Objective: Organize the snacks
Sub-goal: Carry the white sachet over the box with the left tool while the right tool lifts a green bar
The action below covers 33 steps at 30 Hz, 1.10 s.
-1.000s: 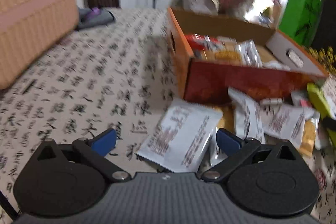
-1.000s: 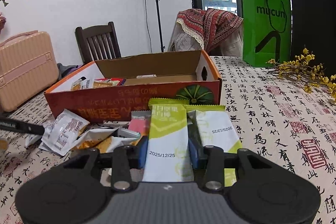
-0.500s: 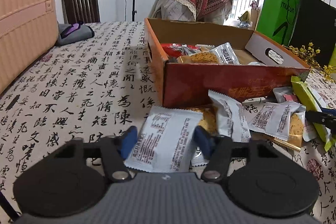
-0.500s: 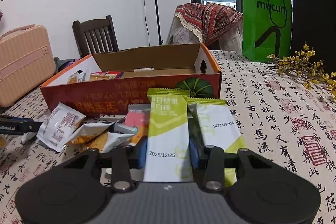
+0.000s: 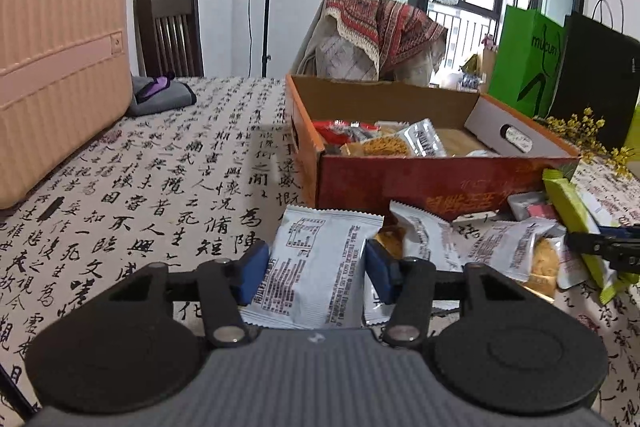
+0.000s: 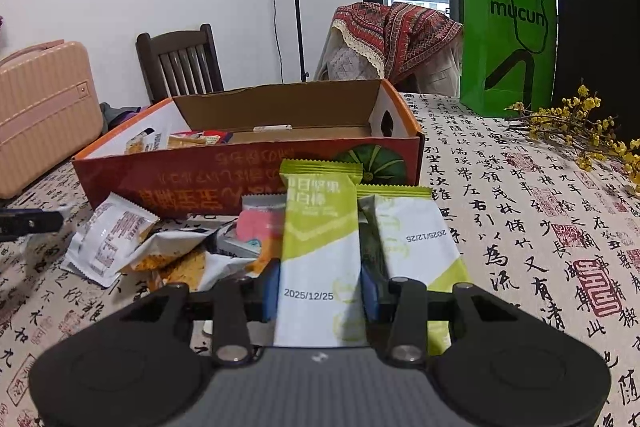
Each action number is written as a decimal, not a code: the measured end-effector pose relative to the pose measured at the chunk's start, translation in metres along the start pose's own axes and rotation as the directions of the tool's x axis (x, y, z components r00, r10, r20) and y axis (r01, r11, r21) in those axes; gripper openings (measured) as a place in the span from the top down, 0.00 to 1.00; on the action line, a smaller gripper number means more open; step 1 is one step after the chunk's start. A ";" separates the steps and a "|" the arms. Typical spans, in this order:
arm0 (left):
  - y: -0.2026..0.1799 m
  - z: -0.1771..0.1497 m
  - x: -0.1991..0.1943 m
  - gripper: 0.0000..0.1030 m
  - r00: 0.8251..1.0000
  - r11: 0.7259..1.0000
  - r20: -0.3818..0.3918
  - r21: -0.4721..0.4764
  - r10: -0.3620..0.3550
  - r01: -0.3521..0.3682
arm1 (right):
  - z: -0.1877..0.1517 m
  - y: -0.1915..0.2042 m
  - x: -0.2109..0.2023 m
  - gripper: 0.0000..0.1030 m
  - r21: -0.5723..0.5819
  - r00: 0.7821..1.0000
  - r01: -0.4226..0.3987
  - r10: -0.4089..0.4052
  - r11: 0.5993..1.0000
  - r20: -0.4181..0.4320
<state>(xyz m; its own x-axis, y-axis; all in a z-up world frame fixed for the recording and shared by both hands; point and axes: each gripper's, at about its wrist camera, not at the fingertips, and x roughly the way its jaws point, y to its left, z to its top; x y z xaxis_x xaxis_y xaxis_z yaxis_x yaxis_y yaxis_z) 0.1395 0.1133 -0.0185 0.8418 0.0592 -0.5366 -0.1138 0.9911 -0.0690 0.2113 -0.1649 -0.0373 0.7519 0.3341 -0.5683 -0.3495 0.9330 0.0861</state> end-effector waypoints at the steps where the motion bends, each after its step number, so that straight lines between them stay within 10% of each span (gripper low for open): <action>1: 0.000 0.000 -0.003 0.48 1.000 1.000 0.006 -0.002 -0.001 0.001 | 0.000 0.001 0.000 0.61 -0.003 1.000 0.002 -0.002 1.000 -0.003; 18: -0.016 0.001 -0.019 0.48 0.999 0.999 0.028 -0.027 -0.041 0.042 | 0.013 0.009 0.007 0.65 0.022 0.999 0.014 -0.013 1.000 -0.035; 33: -0.046 0.028 -0.047 0.48 0.992 0.997 0.105 -0.024 -0.069 0.072 | 0.015 0.004 -0.036 0.66 0.046 0.995 -0.016 0.011 0.999 0.098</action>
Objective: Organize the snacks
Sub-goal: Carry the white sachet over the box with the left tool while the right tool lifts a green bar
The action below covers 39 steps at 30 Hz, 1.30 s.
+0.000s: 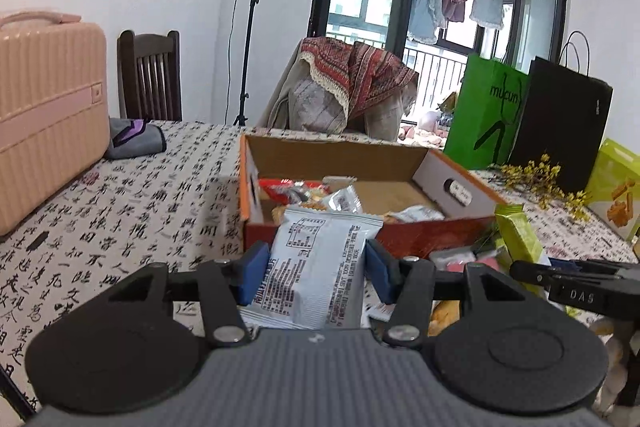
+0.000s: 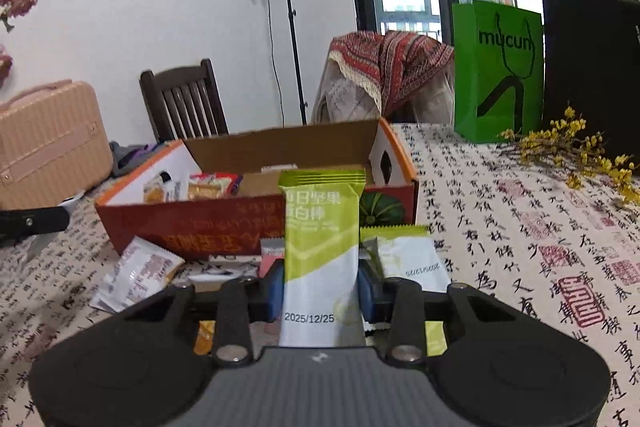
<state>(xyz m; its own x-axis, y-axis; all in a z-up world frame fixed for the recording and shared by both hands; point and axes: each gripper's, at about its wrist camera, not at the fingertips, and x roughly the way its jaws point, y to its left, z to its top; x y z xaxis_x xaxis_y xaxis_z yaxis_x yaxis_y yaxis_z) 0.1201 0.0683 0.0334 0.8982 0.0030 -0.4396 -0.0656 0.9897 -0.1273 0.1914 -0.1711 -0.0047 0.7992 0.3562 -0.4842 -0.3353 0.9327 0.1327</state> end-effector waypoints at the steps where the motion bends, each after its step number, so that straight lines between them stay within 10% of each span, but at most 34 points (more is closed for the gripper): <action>1: -0.003 0.003 0.000 0.48 1.000 1.000 -0.001 -0.004 -0.005 0.005 | 0.002 0.000 -0.002 0.66 0.003 1.000 -0.001 0.001 1.000 0.008; 17: -0.040 0.055 0.025 0.48 0.999 0.999 0.030 -0.035 -0.033 0.034 | 0.052 -0.006 -0.001 0.66 0.039 0.995 -0.017 0.013 0.999 0.099; 39: -0.012 0.071 0.138 0.48 0.996 0.991 -0.029 -0.103 0.088 -0.090 | 0.096 -0.002 0.105 0.66 0.055 1.000 -0.015 0.013 0.998 0.023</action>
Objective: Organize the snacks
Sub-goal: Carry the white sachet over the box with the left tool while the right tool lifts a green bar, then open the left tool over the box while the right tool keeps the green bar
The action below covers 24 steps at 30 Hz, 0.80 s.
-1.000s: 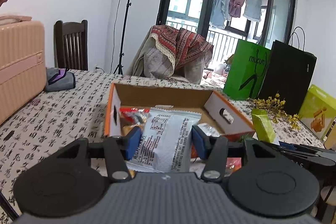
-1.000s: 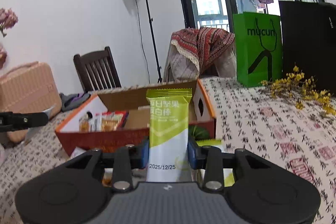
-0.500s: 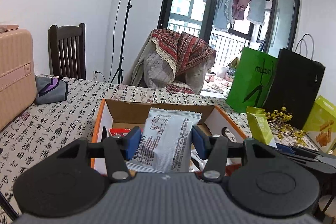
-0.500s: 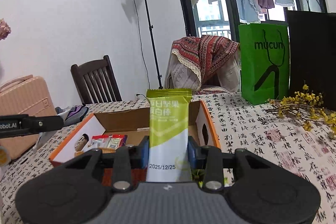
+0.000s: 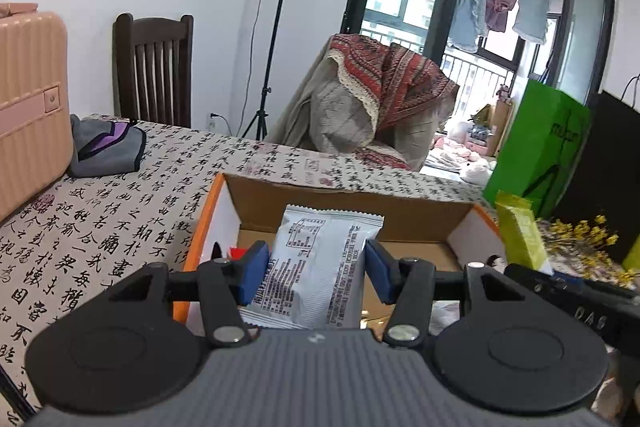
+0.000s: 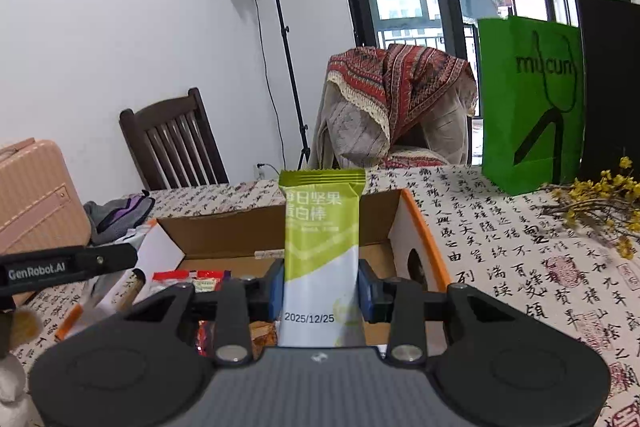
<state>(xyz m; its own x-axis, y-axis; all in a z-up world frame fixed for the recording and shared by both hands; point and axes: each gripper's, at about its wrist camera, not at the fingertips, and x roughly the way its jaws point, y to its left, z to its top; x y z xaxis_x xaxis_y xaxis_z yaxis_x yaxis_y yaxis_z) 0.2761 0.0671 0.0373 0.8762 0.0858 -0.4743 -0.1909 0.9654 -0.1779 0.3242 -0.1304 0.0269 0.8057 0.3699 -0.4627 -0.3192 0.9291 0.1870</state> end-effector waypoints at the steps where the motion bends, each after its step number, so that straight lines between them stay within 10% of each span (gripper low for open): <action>1: 0.002 -0.002 0.003 0.48 1.000 1.000 -0.004 -0.001 0.005 -0.005 | 0.000 -0.001 0.004 0.66 0.000 1.000 0.002 -0.002 1.000 -0.003; 11: 0.006 -0.018 0.022 0.46 0.999 0.999 -0.038 0.029 0.015 -0.014 | -0.001 -0.002 0.021 0.64 -0.004 0.999 0.021 -0.021 1.000 -0.030; 14: 0.005 -0.018 0.017 0.22 1.000 1.000 -0.014 0.028 0.014 -0.014 | -0.001 -0.004 0.022 0.57 0.008 0.999 0.021 -0.020 1.000 -0.046; 18: 0.006 -0.016 0.008 0.01 0.999 1.000 0.028 0.013 0.020 -0.020 | -0.001 -0.011 0.016 0.20 0.038 0.999 0.028 -0.026 0.999 -0.048; 24: 0.008 -0.009 -0.001 0.00 1.000 0.999 0.003 -0.039 0.027 -0.027 | -0.004 -0.019 0.002 0.00 0.044 0.998 0.031 -0.029 0.999 -0.051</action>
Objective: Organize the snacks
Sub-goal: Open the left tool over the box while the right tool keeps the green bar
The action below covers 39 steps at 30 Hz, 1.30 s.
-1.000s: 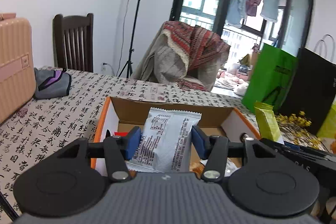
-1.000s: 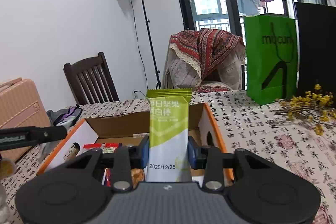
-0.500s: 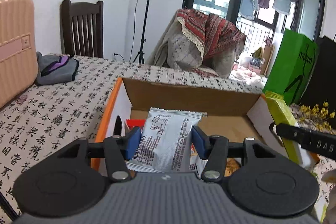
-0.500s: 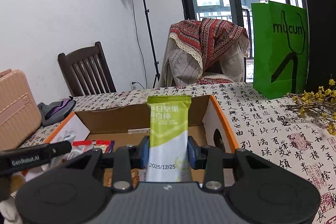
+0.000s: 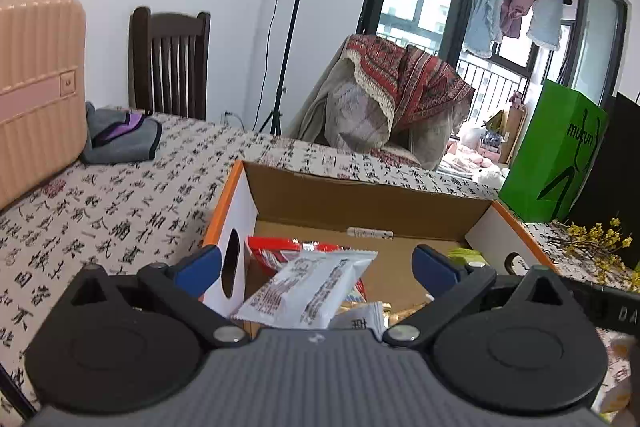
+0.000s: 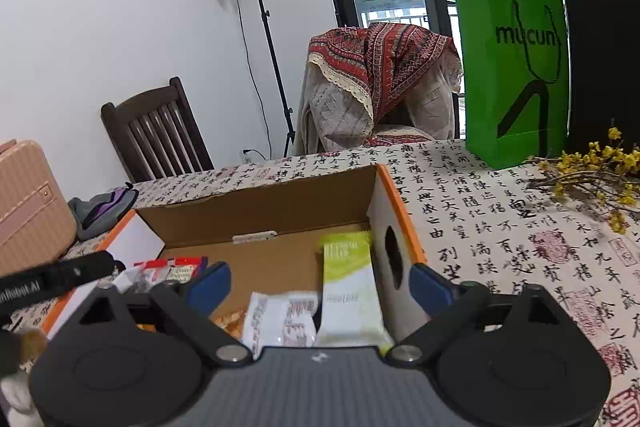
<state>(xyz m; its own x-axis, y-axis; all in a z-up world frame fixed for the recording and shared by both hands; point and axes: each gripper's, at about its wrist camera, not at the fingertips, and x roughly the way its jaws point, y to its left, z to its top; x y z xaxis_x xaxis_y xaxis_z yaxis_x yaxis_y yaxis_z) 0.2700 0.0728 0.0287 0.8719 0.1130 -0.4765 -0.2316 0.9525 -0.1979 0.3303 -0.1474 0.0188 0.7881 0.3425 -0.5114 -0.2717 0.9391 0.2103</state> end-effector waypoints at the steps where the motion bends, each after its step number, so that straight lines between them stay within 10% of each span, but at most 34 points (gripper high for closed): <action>1: 0.000 0.001 -0.003 0.00 1.000 1.000 -0.004 -0.007 -0.003 0.003 | -0.001 -0.001 -0.003 0.00 -0.004 1.000 0.004 -0.004 1.000 0.004; 22: -0.002 -0.036 -0.093 0.00 0.998 0.994 -0.008 0.090 -0.065 0.065 | -0.041 -0.026 -0.086 0.00 -0.061 0.999 -0.017 0.019 0.998 0.038; 39: 0.028 -0.103 -0.092 0.00 0.989 0.992 -0.101 0.048 -0.111 0.116 | -0.097 -0.053 -0.109 0.00 -0.124 0.997 0.039 -0.046 0.991 -0.056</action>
<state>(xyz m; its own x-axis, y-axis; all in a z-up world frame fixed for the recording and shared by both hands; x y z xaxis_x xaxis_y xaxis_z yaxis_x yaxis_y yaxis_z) 0.1388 0.0605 -0.0209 0.8441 -0.0224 -0.5357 -0.1078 0.9716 -0.2105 0.2051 -0.2314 -0.0177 0.7675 0.2999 -0.5666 -0.3076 0.9477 0.0850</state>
